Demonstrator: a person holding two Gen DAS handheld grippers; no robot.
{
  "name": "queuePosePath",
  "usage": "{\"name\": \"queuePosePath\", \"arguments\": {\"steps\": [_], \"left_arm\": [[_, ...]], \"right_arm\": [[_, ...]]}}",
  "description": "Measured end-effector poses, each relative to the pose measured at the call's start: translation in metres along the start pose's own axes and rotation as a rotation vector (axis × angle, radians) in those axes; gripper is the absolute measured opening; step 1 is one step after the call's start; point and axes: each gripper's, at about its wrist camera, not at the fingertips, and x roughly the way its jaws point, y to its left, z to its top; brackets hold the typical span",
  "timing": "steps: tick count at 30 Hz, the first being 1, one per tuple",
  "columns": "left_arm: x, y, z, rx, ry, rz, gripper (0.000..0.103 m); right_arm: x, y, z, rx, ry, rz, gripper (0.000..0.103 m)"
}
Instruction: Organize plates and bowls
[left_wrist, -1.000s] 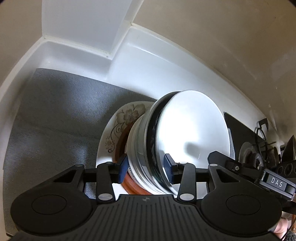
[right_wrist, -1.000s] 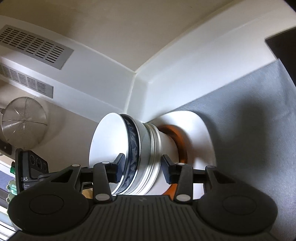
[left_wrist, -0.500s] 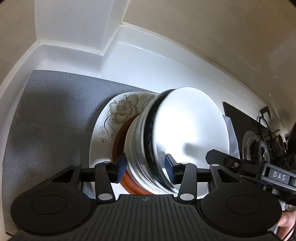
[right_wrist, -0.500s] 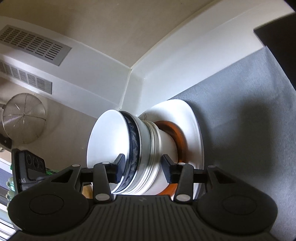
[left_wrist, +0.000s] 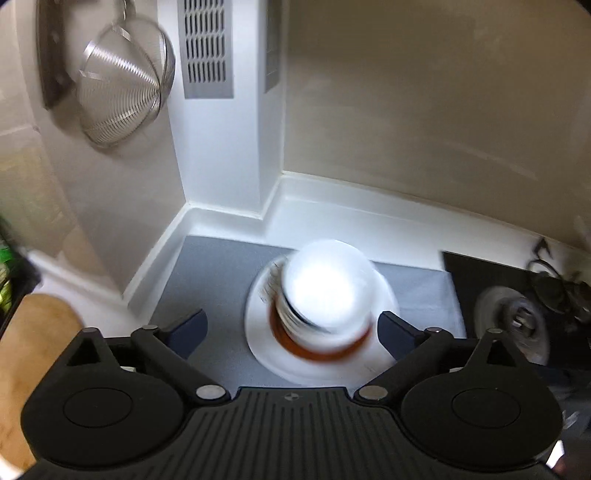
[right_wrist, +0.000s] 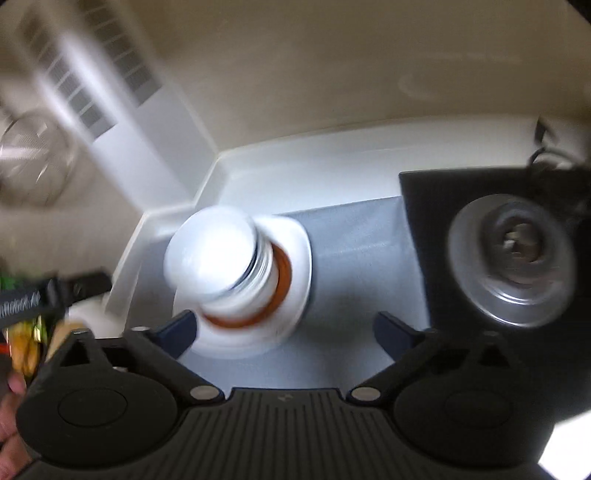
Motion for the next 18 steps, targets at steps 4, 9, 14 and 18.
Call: {"name": "queuePosePath", "arguments": {"steps": [4,9,14,18], "left_arm": [[-0.049,-0.035,-0.009,0.045,0.037,-0.011,0.099],[-0.096,-0.054,-0.017,0.051,0.034,0.046,0.099],[-0.134,-0.062,-0.02,0.059,0.019,0.097,0.099],[-0.155,-0.064,-0.019,0.059,0.019,0.138,0.099]], "right_arm": [[-0.057,0.024,-0.008,-0.085,-0.013,-0.082,0.103],[-0.1,0.034,-0.01,-0.085,0.011,-0.143,0.102],[-0.133,0.037,-0.016,-0.072,-0.006,-0.106,0.103],[-0.144,0.04,-0.017,-0.077,-0.002,-0.077,0.103]]}}
